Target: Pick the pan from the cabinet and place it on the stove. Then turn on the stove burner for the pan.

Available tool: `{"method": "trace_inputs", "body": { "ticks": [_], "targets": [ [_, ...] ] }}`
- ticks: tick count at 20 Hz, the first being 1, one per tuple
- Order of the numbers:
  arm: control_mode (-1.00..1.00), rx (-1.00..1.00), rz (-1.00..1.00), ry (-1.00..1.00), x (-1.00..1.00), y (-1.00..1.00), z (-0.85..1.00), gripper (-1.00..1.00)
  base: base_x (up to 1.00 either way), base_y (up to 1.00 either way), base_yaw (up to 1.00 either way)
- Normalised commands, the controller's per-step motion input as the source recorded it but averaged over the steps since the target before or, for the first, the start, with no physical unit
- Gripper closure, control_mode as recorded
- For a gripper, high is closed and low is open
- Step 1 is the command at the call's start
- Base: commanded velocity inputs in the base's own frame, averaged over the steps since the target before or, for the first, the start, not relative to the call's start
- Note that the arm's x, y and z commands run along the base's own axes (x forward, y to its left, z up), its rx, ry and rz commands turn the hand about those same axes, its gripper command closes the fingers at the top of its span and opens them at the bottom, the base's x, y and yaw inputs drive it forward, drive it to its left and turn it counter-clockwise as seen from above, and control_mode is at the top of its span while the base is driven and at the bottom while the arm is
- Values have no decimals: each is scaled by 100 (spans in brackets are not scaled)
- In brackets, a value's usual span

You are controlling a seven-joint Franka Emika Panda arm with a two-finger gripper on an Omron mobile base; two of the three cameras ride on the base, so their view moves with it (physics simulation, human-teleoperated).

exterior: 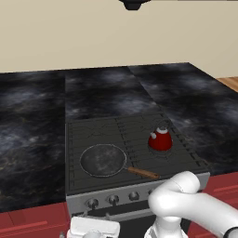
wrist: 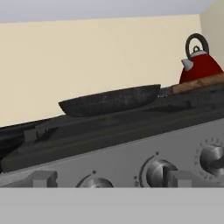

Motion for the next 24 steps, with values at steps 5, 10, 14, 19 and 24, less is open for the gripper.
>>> {"method": "trace_inputs", "body": {
  "ticks": [5,10,14,19,24],
  "targets": [
    [-100,0,17,-3,12,0,1,-100,0,0,0],
    [-100,0,9,-3,12,0,4,-100,0,0,0],
    [-100,0,4,0,1,-5,0,-100,0,0,0],
    [-100,3,1,-1,0,-2,-2,-100,0,0,0],
    [-100,9,3,0,15,-2,-1,-100,0,0,0]
  ]
}}
